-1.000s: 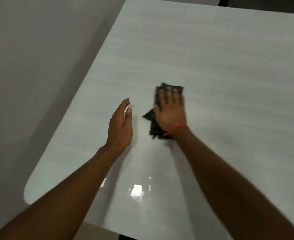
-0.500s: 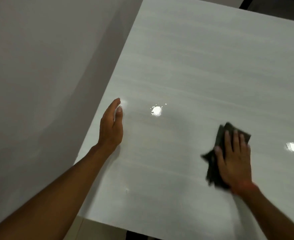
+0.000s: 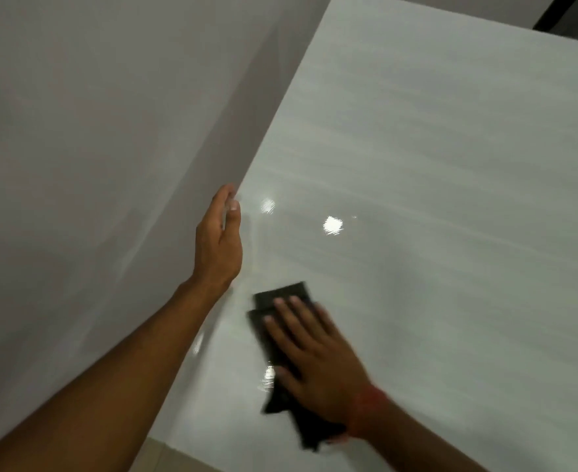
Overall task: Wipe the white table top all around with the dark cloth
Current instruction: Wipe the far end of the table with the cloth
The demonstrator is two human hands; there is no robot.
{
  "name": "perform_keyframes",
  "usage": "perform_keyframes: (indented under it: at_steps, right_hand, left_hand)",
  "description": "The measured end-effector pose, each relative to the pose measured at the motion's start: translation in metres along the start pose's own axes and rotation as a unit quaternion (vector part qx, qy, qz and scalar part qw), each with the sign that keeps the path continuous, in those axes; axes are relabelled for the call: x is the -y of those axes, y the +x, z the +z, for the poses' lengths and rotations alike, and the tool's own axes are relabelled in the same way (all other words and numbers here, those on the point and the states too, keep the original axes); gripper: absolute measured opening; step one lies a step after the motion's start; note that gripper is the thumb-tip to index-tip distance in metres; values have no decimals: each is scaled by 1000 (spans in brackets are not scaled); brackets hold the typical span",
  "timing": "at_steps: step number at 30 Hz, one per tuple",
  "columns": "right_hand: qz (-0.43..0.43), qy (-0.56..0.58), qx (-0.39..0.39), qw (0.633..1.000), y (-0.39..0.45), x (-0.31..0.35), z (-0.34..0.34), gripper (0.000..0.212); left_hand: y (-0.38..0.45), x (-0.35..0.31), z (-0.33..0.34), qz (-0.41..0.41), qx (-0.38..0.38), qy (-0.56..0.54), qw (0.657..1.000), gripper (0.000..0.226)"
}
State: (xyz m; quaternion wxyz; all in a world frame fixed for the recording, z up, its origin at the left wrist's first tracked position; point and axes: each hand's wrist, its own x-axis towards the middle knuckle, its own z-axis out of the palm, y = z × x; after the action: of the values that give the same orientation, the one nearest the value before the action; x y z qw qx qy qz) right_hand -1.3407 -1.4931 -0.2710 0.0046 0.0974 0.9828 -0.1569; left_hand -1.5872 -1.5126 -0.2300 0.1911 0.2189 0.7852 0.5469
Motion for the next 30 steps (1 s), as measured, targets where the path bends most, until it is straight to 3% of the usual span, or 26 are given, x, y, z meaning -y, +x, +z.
perform_keyframes:
  at_steps: [4, 6, 8, 10, 13, 16, 18, 21, 24, 27, 30]
  right_hand:
    - [185, -42, -49, 981, -3, -130, -39, 68]
    - [270, -41, -68, 960, 54, -177, -58, 73]
    - [301, -37, -78, 950, 131, -188, -61, 76]
    - [259, -28, -94, 961, 194, -151, -50, 75]
    - [99, 3, -88, 991, 205, -37, -13, 65]
    - [-67, 28, -26, 997, 114, 67, 18, 59]
    - [-96, 17, 30, 995, 31, 91, 24, 62]
    - [-17, -10, 20, 1000, -54, 52, 17, 64]
    - [178, -31, -12, 984, -77, -19, -7, 66]
    - [322, -34, -67, 944, -26, -53, -18, 69]
    - [290, -26, -119, 949, 75, -6, 4, 68]
  left_hand:
    - [-8, 3, 10, 16, 5, 3, 1000, 50]
    - [-6, 6, 4, 14, -7, 4, 1000, 51]
    - [-3, 7, -5, 11, -17, 3, 1000, 54]
    - [-3, 8, -10, 13, -28, 4, 1000, 54]
    - [-6, 1, -25, 26, -42, 9, 999, 50]
    - [-18, -11, -35, 21, -33, 33, 999, 50]
    - [-30, -11, -38, 13, -22, 28, 999, 53]
    - [-50, -1, -41, 5, 3, 33, 999, 56]
    - [-72, 15, -50, 19, 41, 48, 998, 51]
    - [-89, 27, -71, 19, 51, 28, 998, 51]
    - [-101, 37, -98, 14, 33, 30, 999, 55]
